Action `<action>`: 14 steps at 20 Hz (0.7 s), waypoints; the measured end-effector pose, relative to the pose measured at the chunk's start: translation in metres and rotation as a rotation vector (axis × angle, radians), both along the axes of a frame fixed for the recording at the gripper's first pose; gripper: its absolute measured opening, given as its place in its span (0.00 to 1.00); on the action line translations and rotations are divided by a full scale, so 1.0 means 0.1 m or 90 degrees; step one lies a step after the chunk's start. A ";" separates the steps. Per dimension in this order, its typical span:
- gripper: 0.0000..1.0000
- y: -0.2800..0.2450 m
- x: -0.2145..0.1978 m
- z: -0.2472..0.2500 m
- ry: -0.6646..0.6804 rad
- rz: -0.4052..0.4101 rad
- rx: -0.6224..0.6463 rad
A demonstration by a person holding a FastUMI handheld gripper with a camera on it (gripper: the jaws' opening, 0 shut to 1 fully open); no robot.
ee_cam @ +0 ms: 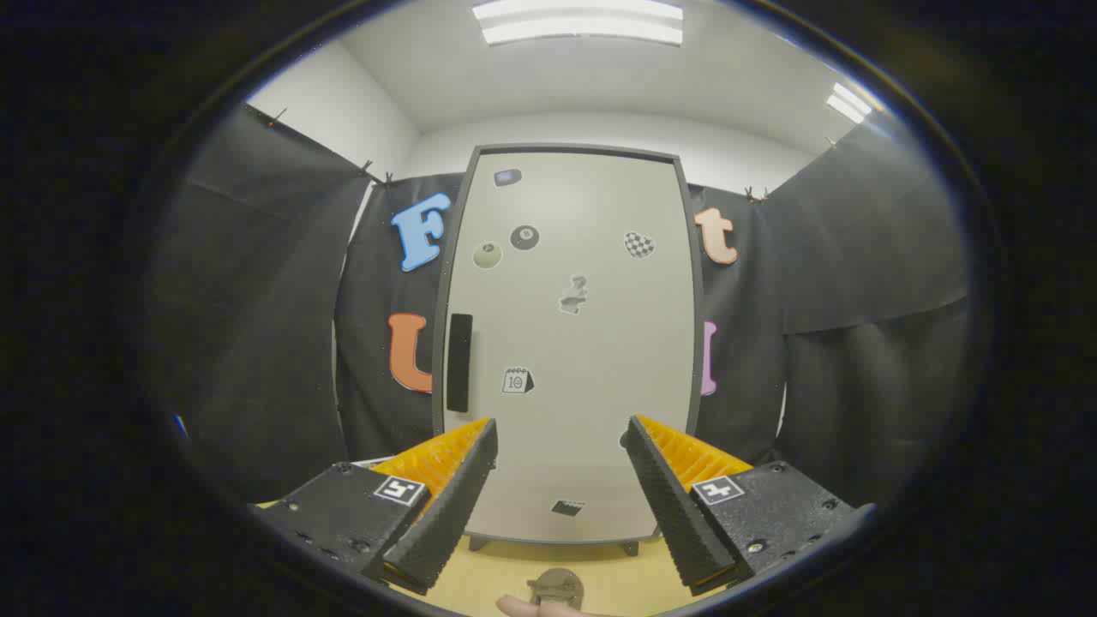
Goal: Open the shoe cabinet door, grab the shoes and put them into the shoe cabinet, then close the shoe cabinet door.
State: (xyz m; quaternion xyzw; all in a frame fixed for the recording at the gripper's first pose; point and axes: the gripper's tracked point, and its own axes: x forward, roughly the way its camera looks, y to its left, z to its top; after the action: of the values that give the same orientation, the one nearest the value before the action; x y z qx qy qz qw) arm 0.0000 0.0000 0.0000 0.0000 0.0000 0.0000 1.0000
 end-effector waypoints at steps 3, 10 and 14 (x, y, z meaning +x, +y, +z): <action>0.98 0.00 -0.02 0.03 -0.009 -0.001 0.002; 0.98 0.04 0.04 0.03 -0.010 0.007 0.000; 0.98 0.07 0.09 0.01 -0.006 0.008 -0.003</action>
State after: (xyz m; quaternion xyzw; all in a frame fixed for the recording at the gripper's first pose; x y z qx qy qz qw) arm 0.0094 0.0069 0.0013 -0.0022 -0.0048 0.0061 1.0000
